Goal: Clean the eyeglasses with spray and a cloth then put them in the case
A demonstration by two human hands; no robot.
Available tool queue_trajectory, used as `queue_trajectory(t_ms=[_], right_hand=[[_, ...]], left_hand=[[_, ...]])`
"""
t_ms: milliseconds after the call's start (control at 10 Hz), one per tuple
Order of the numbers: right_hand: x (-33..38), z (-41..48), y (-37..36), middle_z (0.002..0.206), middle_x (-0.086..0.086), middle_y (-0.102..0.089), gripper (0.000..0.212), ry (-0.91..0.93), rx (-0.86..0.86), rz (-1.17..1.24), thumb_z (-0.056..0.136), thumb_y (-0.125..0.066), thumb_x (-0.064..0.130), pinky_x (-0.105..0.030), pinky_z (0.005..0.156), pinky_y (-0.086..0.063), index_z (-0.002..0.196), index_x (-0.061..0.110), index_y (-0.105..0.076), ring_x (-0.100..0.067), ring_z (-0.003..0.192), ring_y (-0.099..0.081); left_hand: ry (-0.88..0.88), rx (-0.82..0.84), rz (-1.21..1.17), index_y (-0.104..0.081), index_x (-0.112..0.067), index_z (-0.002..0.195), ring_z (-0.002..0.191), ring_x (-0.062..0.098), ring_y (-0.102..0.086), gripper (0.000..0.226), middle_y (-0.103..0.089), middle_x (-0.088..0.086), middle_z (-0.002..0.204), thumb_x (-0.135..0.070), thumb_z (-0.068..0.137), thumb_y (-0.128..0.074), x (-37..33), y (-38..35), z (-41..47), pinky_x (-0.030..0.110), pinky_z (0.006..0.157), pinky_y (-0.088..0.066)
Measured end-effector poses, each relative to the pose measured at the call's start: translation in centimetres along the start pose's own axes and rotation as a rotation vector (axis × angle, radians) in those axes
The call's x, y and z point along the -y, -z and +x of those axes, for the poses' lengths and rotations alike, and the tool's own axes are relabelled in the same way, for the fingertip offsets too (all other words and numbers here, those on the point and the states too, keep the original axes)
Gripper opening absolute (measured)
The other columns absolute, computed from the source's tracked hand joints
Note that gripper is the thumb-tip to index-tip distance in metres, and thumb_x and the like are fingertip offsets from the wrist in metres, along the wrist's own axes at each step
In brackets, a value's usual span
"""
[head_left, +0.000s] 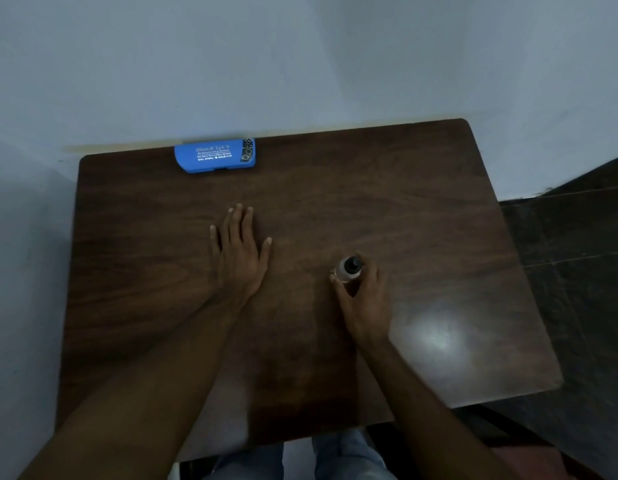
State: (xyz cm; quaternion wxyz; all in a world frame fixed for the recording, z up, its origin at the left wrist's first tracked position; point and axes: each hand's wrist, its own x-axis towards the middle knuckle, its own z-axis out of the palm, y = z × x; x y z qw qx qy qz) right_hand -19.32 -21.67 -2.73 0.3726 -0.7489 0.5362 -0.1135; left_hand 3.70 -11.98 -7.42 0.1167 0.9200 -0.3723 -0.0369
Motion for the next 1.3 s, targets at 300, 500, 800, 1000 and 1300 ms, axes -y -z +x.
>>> queue_trajectory(t_ms=[300, 500, 800, 1000, 1300], right_hand=[[4.1, 4.0, -1.0, 0.129, -0.006, -0.064, 0.05, 0.128, -0.05, 0.108, 0.095, -0.078, 0.036, -0.041, 0.1, -0.053, 0.136, 0.014, -0.059, -0.024, 0.12, -0.06], [11.3, 12.9, -3.2, 0.134, -0.008, -0.063, 0.052, 0.28, -0.017, 0.115, 0.098, -0.075, 0.029, -0.041, 0.096, -0.052, 0.141, 0.012, -0.054, -0.027, 0.123, -0.057], [15.2, 22.2, -6.5, 0.132, -0.008, -0.065, 0.054, 0.357, 0.053, 0.037, 0.092, -0.069, 0.013, -0.049, 0.094, -0.054, 0.143, 0.011, -0.05, -0.037, 0.119, -0.057], [14.4, 22.9, -7.2, 0.14, -0.012, -0.058, 0.056, 0.335, 0.082, 0.022, 0.098, -0.066, 0.009, -0.039, 0.097, -0.044, 0.149, 0.009, -0.044, -0.034, 0.129, -0.044], [12.8, 21.8, -7.4, 0.156, -0.015, -0.046, 0.082, 0.296, 0.005, -0.011, 0.089, -0.079, 0.02, -0.046, 0.115, -0.041, 0.157, 0.005, -0.037, -0.036, 0.142, -0.04]], left_hand=[[0.076, -0.002, 0.069, -0.026, -0.012, 0.165, 0.162, 0.024, -0.016, 0.081, -0.022, 0.009, 0.174, -0.064, 0.103, -0.024, 2.1, -0.4, 5.0, 0.062, 0.129, -0.01], [0.065, -0.004, 0.128, -0.025, -0.011, 0.165, 0.163, 0.024, -0.014, 0.081, -0.023, 0.01, 0.173, -0.065, 0.103, -0.026, 2.6, -0.8, 6.2, 0.063, 0.127, -0.011], [0.074, -0.028, 0.133, -0.03, -0.013, 0.164, 0.162, 0.023, -0.015, 0.079, -0.024, 0.007, 0.173, -0.063, 0.103, -0.032, 2.6, -0.7, 6.4, 0.06, 0.128, -0.01], [0.074, -0.011, 0.149, -0.029, -0.014, 0.164, 0.163, 0.023, -0.014, 0.079, -0.024, 0.007, 0.173, -0.064, 0.103, -0.032, 2.5, -0.6, 6.4, 0.06, 0.128, -0.011], [0.081, -0.024, 0.148, -0.028, -0.014, 0.164, 0.163, 0.022, -0.013, 0.081, -0.023, 0.007, 0.173, -0.065, 0.102, -0.029, 2.6, -0.6, 6.6, 0.06, 0.129, -0.009]])
